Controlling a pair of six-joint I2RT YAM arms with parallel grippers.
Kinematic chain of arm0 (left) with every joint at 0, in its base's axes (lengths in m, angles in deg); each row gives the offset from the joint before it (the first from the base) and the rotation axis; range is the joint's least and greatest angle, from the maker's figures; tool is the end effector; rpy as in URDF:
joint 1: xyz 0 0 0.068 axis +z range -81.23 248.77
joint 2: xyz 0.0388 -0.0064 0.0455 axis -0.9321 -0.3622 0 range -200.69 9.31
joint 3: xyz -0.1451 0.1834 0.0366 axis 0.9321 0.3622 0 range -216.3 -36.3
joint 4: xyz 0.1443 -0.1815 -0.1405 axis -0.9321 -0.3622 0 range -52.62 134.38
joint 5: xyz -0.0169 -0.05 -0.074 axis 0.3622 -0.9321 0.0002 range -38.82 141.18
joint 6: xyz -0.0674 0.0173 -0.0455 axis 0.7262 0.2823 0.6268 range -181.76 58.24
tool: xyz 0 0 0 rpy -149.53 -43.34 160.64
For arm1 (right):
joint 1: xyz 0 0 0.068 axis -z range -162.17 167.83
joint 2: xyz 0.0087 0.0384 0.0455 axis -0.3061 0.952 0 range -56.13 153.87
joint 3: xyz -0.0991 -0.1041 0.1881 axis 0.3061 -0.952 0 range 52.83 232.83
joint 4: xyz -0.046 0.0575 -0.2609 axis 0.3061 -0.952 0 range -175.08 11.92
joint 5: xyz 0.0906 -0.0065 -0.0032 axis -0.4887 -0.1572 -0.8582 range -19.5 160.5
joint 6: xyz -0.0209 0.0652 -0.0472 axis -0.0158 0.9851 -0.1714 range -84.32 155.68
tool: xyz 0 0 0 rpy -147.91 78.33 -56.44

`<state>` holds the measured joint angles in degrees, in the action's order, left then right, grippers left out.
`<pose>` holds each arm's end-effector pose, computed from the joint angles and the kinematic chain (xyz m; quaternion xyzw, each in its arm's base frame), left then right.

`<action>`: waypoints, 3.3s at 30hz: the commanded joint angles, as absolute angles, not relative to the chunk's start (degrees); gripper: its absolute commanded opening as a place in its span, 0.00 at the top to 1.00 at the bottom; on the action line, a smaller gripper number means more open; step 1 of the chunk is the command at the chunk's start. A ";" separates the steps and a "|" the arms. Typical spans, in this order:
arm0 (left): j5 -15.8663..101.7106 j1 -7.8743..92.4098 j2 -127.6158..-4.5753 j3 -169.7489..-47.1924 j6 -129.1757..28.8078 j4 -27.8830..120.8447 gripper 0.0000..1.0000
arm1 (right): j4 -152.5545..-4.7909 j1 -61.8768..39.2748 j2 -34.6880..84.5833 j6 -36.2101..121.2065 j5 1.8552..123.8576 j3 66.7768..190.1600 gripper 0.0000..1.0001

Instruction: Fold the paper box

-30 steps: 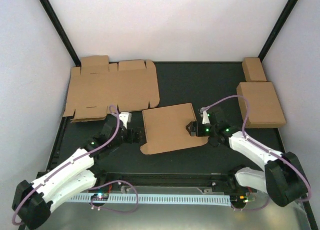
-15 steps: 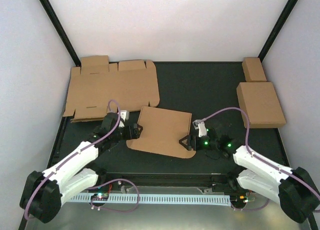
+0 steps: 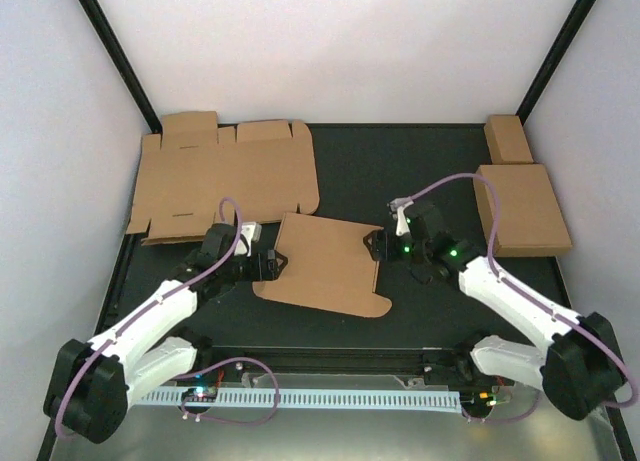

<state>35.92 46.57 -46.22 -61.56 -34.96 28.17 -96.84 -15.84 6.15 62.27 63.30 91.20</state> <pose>0.2165 -0.1091 0.1188 0.0122 0.9217 -0.2646 0.2832 0.2278 0.1626 0.1665 -0.0816 0.9108 0.2508 0.3176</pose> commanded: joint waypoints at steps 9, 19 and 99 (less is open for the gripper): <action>30.43 46.79 -37.94 -60.54 -30.60 24.78 0.01 | -90.80 -9.33 29.90 55.77 50.49 108.01 0.16; 30.35 46.88 -37.39 -60.26 -31.43 26.13 0.01 | -87.98 -9.29 35.59 55.08 52.34 107.40 0.15; 16.22 42.93 -40.06 -63.39 -33.00 29.45 0.07 | -88.40 -3.66 28.38 53.58 47.08 98.83 0.12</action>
<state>19.39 43.18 -41.63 -62.54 -33.45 30.44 -89.45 -4.70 26.39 55.41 50.88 96.47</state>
